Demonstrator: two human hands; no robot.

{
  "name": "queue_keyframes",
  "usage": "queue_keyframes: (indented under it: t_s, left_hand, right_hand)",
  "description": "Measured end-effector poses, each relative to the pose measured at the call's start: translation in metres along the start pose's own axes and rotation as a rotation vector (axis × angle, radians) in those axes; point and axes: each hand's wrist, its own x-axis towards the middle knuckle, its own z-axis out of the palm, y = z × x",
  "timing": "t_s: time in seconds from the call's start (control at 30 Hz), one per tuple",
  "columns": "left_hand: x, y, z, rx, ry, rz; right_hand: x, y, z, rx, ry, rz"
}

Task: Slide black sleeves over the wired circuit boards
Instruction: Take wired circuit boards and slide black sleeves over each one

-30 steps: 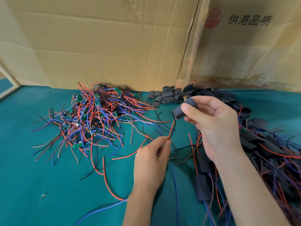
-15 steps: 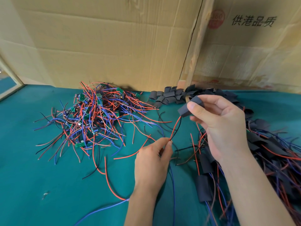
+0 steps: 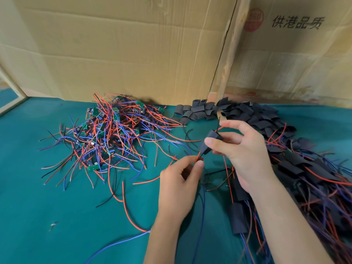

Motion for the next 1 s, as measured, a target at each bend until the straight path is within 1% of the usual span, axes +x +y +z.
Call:
queue_keyframes:
  t_s: [0.13,0.27,0.37,0.47,0.57,0.67,0.87,1.0]
  left_hand:
    - [0.0009,0.0011,-0.0019,-0.169,-0.056,-0.121]
    - [0.0006,0.0032,-0.0022,-0.268,-0.112,-0.213]
    - [0.0008,0.0044,-0.0046,-0.274,-0.114,-0.192]
    - [0.0009,0.0046,-0.0073,-0.278,-0.066,-0.175]
    - [0.0016,0.0049,-0.0072,-0.397,-0.031,-0.215]
    - [0.0010,0.0039,-0.0059,-0.346,-0.017,-0.183]
    - [0.0005,0.0017,-0.0049,-0.328,0.023,-0.206]
    - [0.0008,0.0020,-0.0039,-0.381,0.000,-0.234]
  right_hand:
    - [0.0004,0.0080,0.0006,0.002,-0.069,0.117]
    - [0.0007,0.0096,-0.0011,-0.008,-0.086,0.115]
    - [0.0005,0.0098,-0.0018,-0.036,-0.104,0.084]
    - [-0.0008,0.0096,-0.0013,-0.060,-0.116,0.072]
    - [-0.0009,0.0088,-0.0014,-0.067,-0.119,0.065]
    - [-0.0009,0.0094,-0.0003,-0.098,-0.126,0.058]
    - [-0.0009,0.0120,0.0038,-0.142,-0.097,0.093]
    - [0.0016,0.0107,0.0001,-0.134,-0.093,0.133]
